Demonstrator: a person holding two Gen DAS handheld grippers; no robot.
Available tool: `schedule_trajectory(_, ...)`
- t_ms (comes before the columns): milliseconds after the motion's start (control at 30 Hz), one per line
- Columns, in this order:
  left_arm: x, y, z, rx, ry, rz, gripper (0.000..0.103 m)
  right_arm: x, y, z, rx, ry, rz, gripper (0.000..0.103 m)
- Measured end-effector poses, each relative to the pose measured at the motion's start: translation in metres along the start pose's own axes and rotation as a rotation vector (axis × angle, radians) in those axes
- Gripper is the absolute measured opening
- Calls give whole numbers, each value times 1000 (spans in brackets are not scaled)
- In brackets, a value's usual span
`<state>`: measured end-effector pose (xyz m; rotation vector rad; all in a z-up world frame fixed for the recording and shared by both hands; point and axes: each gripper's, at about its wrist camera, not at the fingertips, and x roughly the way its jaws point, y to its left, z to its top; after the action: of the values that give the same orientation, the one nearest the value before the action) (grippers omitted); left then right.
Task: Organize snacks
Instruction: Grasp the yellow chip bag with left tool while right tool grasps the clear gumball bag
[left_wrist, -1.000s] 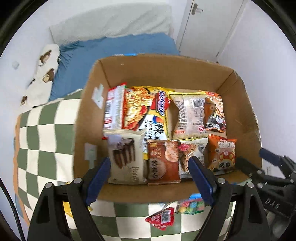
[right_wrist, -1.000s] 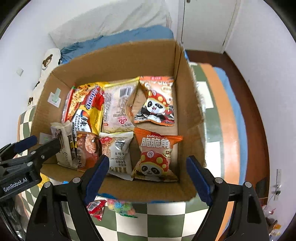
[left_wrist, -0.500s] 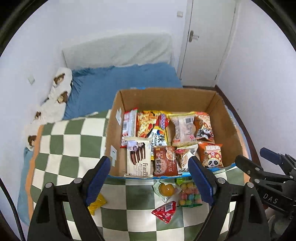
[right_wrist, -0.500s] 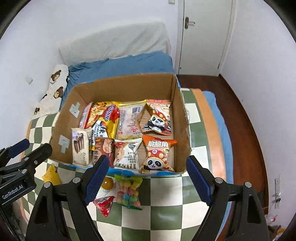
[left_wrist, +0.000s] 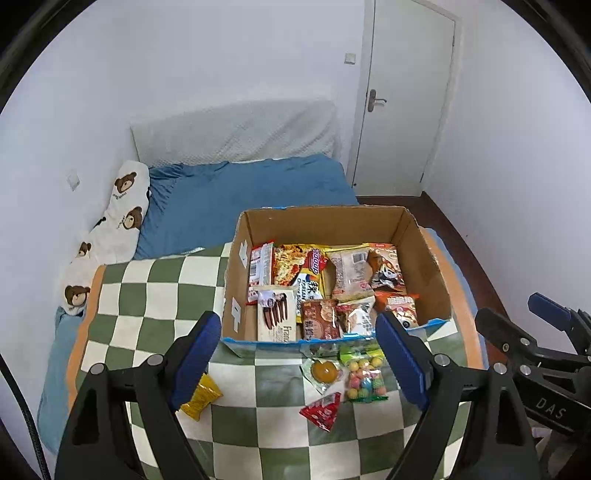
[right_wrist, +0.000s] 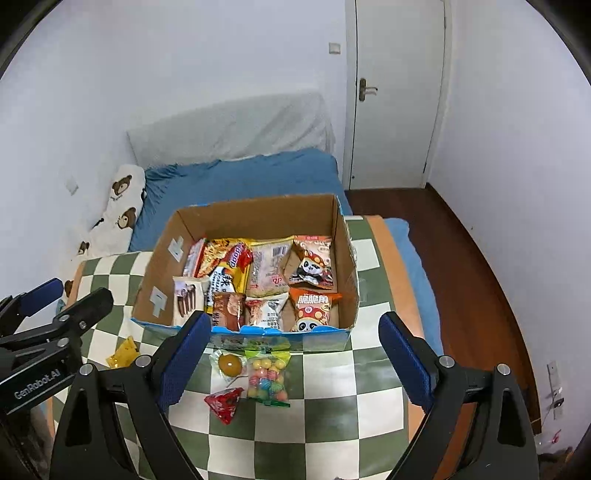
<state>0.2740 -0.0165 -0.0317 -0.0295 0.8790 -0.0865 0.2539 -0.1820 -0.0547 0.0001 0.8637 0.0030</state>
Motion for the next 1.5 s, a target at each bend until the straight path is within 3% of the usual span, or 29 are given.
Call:
schedule_trajectory(233,10,20,-23,-64,83,-3,86,-8,-8,-10,52,18,55,94)
schedule_trajectory(467,59,83,-75,-106,244,140,86,78,-22,-58,148,249,97,94)
schedule_trajectory(567,90,100,-98,13,295,276,86,133,-21,-82,172,359,101,94)
schedule_trajectory(633,117,106,-114,103,385,313,86,165,-13,-94,173,419,98,94)
schedule_trajectory(733,150,115,-132,186,514,284,86,204,7,-108,124,469,69,94)
schedule_trajectory(867,183,123,-136,258,577,290,86,238,23,-119,119,525,57,92)
schedule_trajectory(967,205,124,-132,341,582,299,86,253,28,-127,131,550,52,82)
schedule_trajectory(1100,235,122,-125,400,663,206,86,255,33,-132,93,551,25,63)
schedule_trajectory(1167,243,122,-125,380,666,161,85,254,35,-135,80,555,29,58)
schedule_trajectory(1233,244,126,-124,314,660,127,73,251,35,-140,81,566,43,57)
schedule_trajectory(1400,227,147,-141,-56,699,33,73,241,31,-157,63,609,68,56)
schedule_trajectory(1500,208,148,-168,-207,707,18,73,229,24,-174,70,639,88,56)
